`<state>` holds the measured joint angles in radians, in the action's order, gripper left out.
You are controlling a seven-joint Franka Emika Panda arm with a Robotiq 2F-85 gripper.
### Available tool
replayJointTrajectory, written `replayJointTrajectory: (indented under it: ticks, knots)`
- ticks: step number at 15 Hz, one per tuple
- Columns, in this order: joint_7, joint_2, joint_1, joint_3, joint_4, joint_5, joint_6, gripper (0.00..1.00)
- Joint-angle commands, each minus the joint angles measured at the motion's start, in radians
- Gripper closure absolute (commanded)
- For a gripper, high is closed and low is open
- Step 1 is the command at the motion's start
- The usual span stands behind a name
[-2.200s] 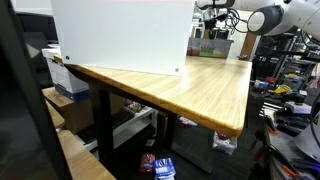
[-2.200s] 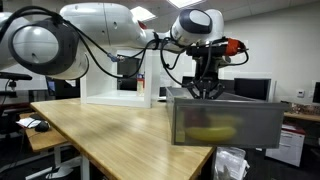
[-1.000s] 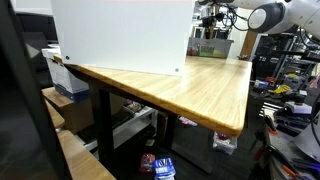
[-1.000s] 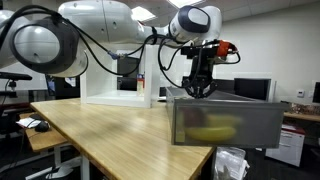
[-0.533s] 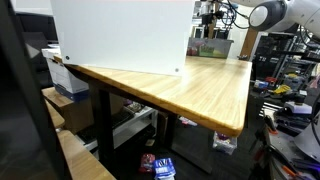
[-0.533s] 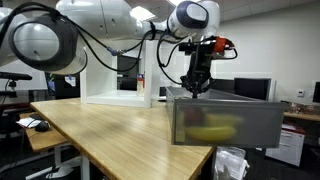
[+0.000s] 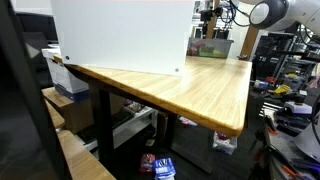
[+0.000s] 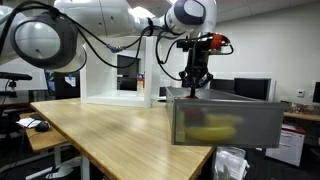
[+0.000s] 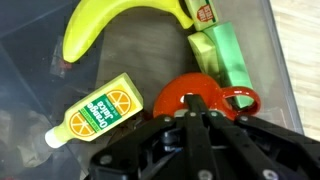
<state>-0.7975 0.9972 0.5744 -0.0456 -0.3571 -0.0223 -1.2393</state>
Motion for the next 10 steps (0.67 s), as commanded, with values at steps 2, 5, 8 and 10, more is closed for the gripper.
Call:
replayJointTrajectory:
  ticks: [2, 5, 8, 10]
  knots:
    - [0.032, -0.021, -0.019, 0.021, -0.011, 0.031, -0.023, 1.00]
    - [0.026, -0.024, -0.035, 0.025, -0.010, 0.035, -0.034, 1.00]
    - [0.015, -0.028, -0.059, 0.026, -0.007, 0.032, -0.044, 1.00]
    - [0.007, -0.032, -0.076, 0.026, -0.007, 0.029, -0.052, 1.00]
